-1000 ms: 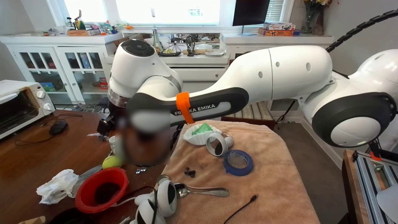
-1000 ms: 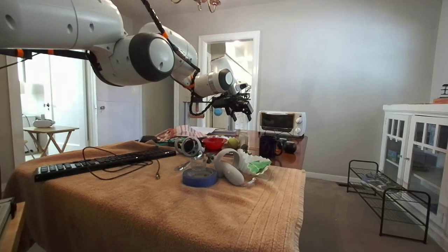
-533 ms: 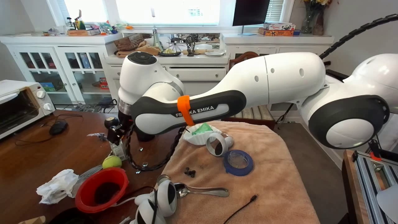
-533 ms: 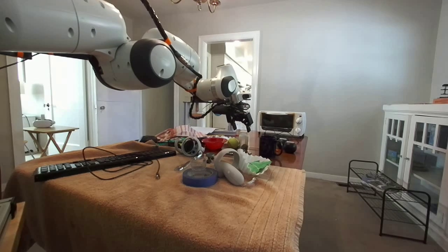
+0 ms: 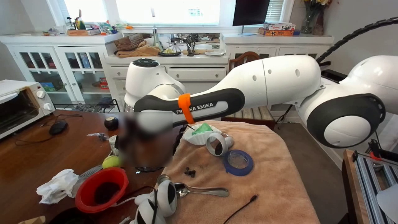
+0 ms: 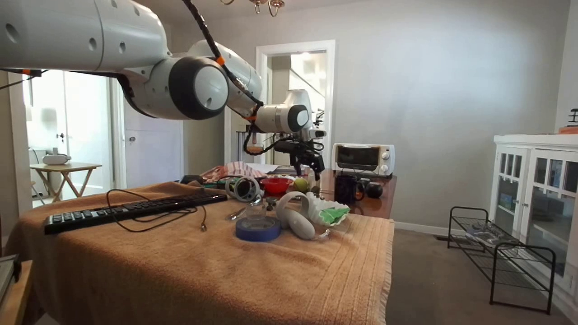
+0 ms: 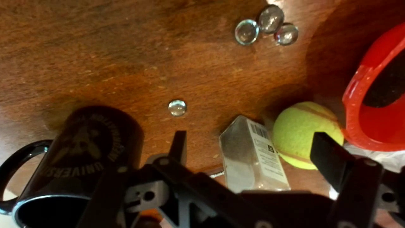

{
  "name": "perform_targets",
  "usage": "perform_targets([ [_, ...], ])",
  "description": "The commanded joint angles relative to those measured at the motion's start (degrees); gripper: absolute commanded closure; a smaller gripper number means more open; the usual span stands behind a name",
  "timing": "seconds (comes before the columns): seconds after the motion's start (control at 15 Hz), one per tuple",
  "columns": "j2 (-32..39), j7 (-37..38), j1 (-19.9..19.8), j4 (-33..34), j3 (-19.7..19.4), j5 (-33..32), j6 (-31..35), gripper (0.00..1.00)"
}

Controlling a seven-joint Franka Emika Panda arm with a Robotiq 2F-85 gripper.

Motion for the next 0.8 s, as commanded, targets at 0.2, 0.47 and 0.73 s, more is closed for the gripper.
perform_targets([
  [0.2,2.08,-5.10,-1.02,2.09,0.79,0.82,-1.67,0.00],
  [0.47,1.81,-8.27,-1.63,0.68,0.23,-0.03,-0.40,0.00],
  [0.73,3.51,-14.43,-2.39,1.05,0.01,-0.56,2.28,0.00],
])
